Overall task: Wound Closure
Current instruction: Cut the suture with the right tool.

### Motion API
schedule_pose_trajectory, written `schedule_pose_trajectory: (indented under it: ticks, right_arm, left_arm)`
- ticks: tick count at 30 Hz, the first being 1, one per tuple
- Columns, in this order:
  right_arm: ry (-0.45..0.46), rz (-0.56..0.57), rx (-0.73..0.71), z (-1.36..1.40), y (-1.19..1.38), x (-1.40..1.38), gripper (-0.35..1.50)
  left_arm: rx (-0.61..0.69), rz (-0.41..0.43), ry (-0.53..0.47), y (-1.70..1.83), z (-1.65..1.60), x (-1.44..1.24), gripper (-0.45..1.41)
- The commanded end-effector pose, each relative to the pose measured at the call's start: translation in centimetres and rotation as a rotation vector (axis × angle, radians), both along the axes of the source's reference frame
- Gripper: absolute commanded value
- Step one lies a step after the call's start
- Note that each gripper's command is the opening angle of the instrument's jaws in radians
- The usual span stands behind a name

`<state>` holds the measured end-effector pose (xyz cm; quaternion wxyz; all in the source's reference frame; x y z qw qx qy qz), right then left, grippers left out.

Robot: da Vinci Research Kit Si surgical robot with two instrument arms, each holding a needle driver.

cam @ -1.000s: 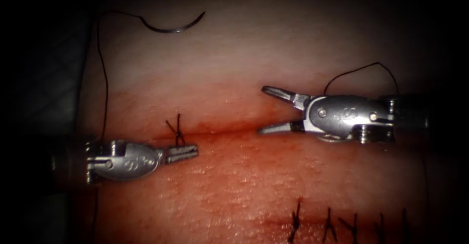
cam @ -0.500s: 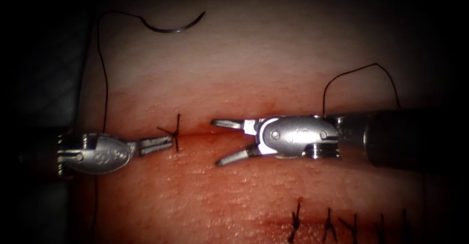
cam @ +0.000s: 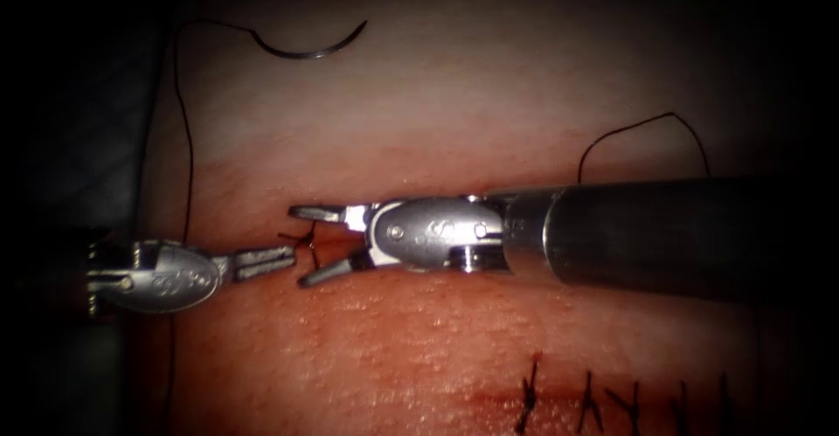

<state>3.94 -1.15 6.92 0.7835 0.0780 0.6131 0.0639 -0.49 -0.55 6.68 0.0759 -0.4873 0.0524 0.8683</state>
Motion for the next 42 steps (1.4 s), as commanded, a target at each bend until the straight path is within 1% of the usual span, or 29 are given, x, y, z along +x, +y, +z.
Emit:
schedule_pose_trajectory:
  ticks: [1, 2, 4, 6, 10, 15, 21, 25, 29, 35, 37, 40, 42]
  right_arm:
    - [0.001, -0.003, -0.004, 0.06, 0.0, 0.1, 1.33]
    - [-0.01, -0.004, -0.011, 0.13, -0.03, 0.18, 1.33]
    - [-0.014, -0.004, -0.012, 0.15, -0.04, 0.2, 1.35]
    - [-0.022, -0.004, -0.022, 0.21, -0.05, 0.3, 1.36]
    - [-0.02, -0.009, -0.041, 0.17, -0.07, 0.41, 1.38]
    - [0.0, 0.003, -0.058, 0.1, -0.06, 0.42, 1.36]
    - [0.018, 0.018, -0.095, 0.09, -0.05, 0.49, 1.33]
    - [0.036, 0.034, -0.112, -0.02, 0.0, 0.51, 1.31]
    - [0.042, 0.034, -0.128, -0.05, 0.02, 0.51, 1.28]
    - [0.064, 0.025, -0.132, -0.06, -0.02, 0.53, 1.28]
    - [0.076, 0.016, -0.136, -0.06, -0.06, 0.54, 1.21]
    - [0.103, -0.006, -0.146, -0.02, -0.1, 0.55, 0.96]
    - [0.117, 0.006, -0.15, -0.01, -0.09, 0.56, 0.84]
  left_arm:
    - [0.0, 0.0, 0.0, 0.0, 0.05, -0.05, -0.45]
    - [0.001, 0.001, -0.003, 0.0, 0.03, -0.06, -0.45]
    - [0.002, 0.002, -0.005, 0.0, 0.02, -0.06, -0.45]
    - [0.003, 0.005, -0.014, -0.01, 0.0, -0.08, -0.45]
    - [0.005, 0.008, -0.02, 0.01, 0.01, -0.09, -0.45]
    - [0.007, 0.012, -0.03, 0.03, 0.04, -0.1, -0.45]
    - [0.004, 0.023, -0.048, 0.04, 0.05, -0.13, -0.45]
    - [0.021, 0.021, -0.064, 0.04, 0.05, -0.14, -0.45]
    - [0.028, 0.023, -0.074, 0.05, 0.05, -0.14, -0.45]
    - [0.034, 0.028, -0.096, 0.12, 0.04, -0.12, -0.45]
    - [0.035, 0.031, -0.109, 0.12, 0.04, -0.12, -0.45]
    - [0.052, 0.036, -0.14, 0.13, 0.05, -0.12, -0.45]
    - [0.057, 0.042, -0.154, 0.13, 0.07, -0.12, -0.45]
